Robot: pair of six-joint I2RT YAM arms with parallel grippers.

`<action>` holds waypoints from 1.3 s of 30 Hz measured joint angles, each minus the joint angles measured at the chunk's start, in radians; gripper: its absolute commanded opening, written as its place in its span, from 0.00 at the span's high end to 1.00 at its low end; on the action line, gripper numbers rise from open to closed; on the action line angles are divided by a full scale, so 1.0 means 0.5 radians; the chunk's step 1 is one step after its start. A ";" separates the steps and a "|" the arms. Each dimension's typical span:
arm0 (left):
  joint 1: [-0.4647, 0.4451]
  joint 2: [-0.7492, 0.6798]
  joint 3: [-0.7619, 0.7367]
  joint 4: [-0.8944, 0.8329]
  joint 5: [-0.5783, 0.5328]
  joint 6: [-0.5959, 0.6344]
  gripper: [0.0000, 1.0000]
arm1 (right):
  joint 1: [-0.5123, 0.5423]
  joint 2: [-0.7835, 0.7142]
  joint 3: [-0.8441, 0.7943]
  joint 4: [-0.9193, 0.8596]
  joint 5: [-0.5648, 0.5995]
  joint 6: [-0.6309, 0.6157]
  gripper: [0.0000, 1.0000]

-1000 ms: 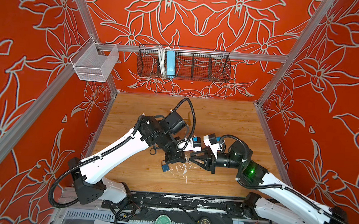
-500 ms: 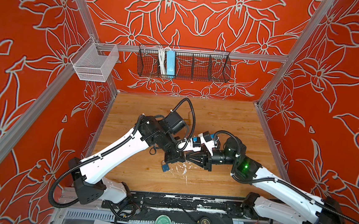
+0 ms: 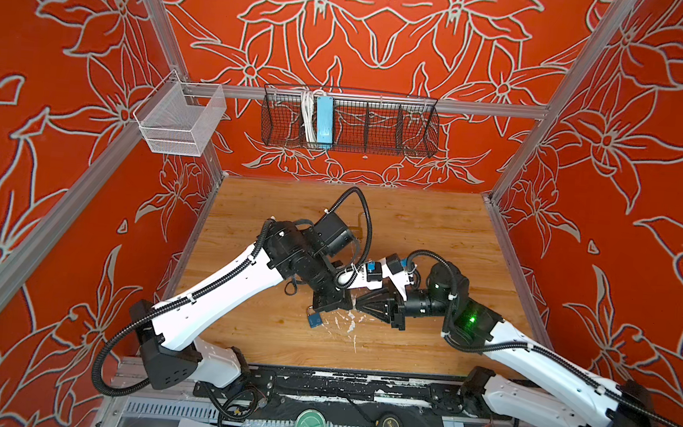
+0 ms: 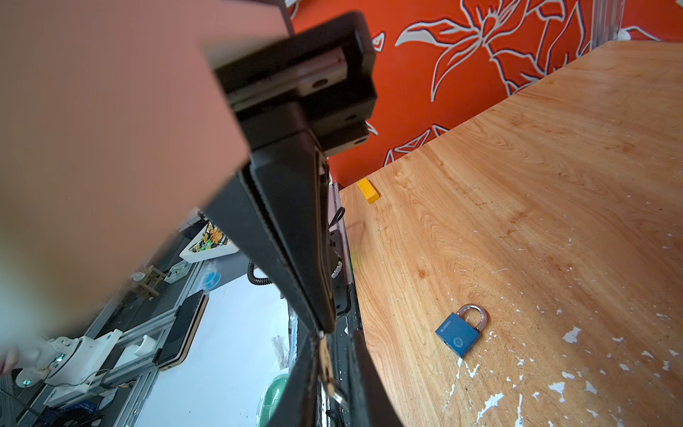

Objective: Unlock with the key

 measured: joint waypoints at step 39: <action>-0.001 0.003 0.000 0.014 -0.006 0.049 1.00 | -0.002 0.066 0.063 -0.276 -0.157 -0.131 1.00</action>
